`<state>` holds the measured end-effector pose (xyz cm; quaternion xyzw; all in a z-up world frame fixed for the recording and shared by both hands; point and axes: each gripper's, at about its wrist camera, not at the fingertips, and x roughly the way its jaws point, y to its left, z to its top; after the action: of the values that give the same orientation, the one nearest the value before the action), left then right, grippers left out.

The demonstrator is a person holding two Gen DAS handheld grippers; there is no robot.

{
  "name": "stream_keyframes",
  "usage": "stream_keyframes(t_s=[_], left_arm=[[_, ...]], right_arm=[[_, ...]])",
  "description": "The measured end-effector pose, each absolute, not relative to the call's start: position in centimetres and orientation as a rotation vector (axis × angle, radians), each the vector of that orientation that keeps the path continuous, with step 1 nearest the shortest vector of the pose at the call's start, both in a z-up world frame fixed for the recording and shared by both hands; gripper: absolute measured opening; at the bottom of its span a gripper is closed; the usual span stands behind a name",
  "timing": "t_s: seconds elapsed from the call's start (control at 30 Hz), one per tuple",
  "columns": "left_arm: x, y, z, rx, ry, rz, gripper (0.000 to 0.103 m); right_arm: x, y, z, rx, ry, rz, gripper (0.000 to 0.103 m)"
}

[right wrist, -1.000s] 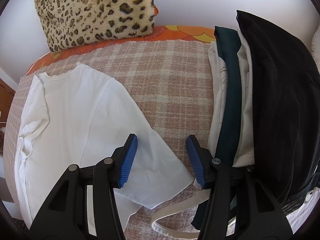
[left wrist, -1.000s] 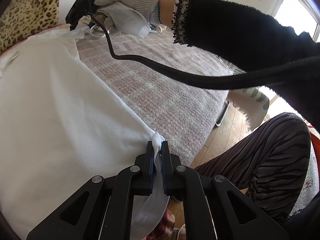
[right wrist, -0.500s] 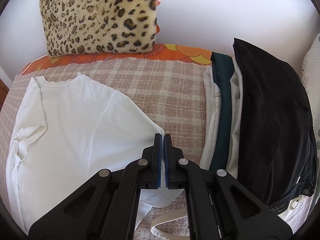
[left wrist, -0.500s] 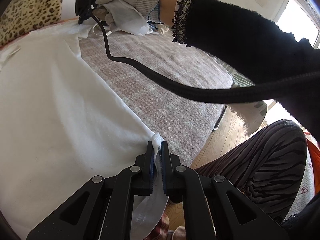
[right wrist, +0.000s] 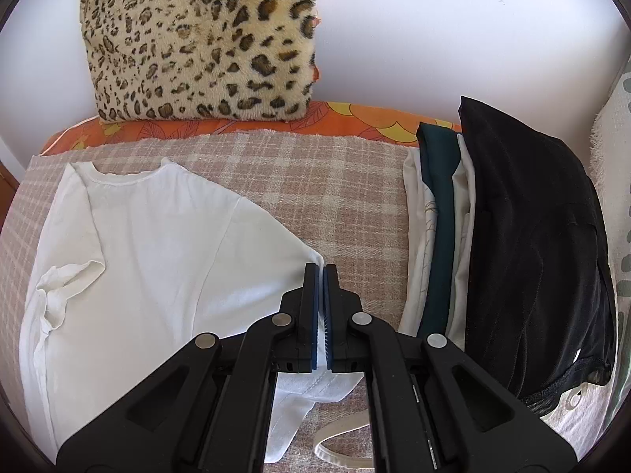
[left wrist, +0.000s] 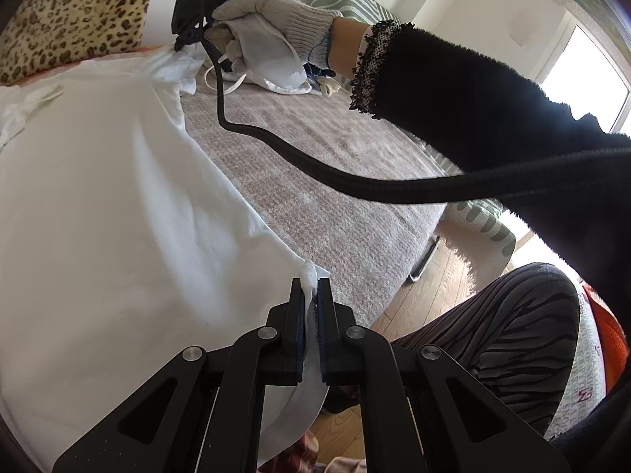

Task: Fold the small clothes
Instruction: 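Fold the gripped side inward over the first fold with both grippers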

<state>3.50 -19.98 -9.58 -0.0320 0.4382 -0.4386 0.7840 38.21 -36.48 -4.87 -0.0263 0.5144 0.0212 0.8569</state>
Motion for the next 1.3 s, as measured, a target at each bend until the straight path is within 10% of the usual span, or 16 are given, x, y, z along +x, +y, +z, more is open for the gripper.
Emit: stream_keyframes(t_s=[1.3], left_arm=[[-2.3, -9.4, -12.3, -0.581, 0.758, -0.537, 0.004]], right_arm=[[41.2, -15.3, -0.4, -0.352, 1.047, 0.109, 0.002]])
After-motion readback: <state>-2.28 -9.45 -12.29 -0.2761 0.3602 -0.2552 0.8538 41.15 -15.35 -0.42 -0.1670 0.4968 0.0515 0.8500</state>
